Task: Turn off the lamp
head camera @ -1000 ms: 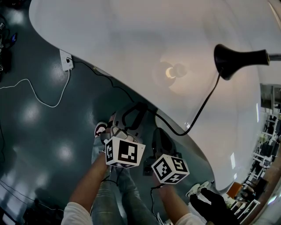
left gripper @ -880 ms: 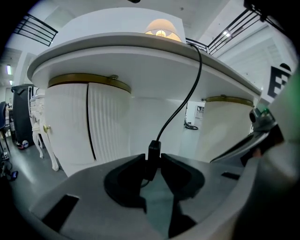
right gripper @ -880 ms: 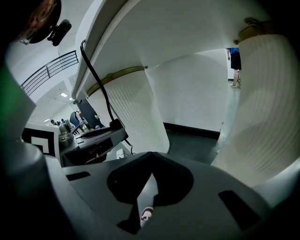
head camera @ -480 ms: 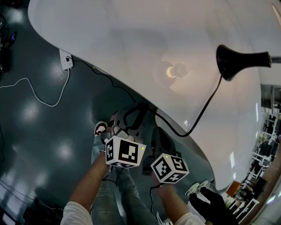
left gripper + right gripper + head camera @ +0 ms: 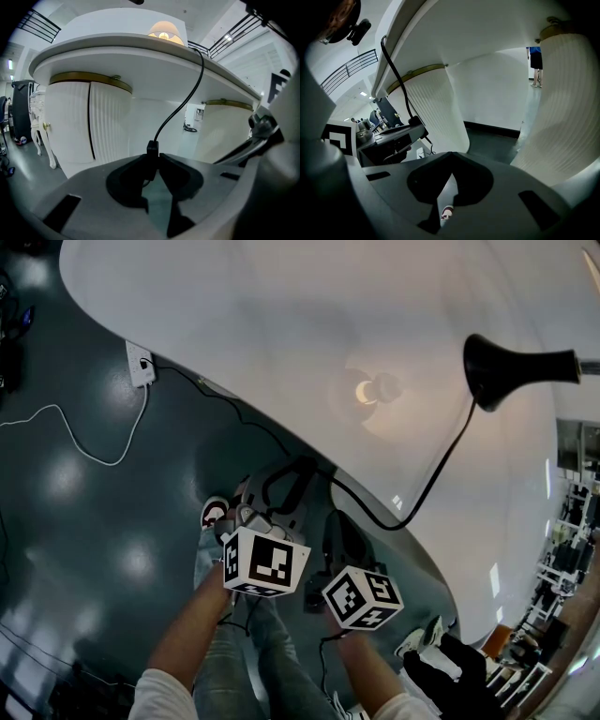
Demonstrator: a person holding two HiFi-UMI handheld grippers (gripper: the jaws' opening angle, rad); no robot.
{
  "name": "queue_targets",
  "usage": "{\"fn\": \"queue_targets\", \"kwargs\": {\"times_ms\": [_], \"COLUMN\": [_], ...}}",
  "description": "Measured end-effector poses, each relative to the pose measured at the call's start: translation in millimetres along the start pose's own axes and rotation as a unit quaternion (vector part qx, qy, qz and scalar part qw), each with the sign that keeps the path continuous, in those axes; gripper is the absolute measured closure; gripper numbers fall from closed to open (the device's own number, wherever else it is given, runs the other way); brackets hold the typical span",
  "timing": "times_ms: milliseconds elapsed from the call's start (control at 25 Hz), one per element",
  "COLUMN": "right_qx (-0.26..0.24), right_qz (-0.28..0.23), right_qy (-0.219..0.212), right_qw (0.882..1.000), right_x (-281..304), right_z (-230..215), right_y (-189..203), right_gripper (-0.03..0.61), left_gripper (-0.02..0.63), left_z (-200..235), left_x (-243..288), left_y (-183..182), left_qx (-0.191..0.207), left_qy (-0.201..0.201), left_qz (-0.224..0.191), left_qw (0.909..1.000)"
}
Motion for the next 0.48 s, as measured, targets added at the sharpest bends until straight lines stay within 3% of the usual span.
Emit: {"fn": "queue_targets", "kwargs": {"times_ms": [480], "right_qx": [0.001], "right_qz": [0.003], "right_qy": [0.0], "right_qw": [1.0], "right_x": [2.5], "right_z": [1.2], "right_y": [0.5], "right_gripper": [0.58], "left_gripper": [0.534], "left_z": [-0.5], "left_x": [-0.3], "left_y": [-1.9], "left_qx": [-0.002], "left_qy": [0.009], "left_qz": [-0.006], "left_qw": [0.9999]}}
Point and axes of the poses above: the fingertips, and each gripper's own axes: x forward along the fingers, z to its left, y out of its underside, the point moved 4 cm from there along -x, backward along the fingers, and after that the axes turned 5 degrees about y, right-handed, at the moved point
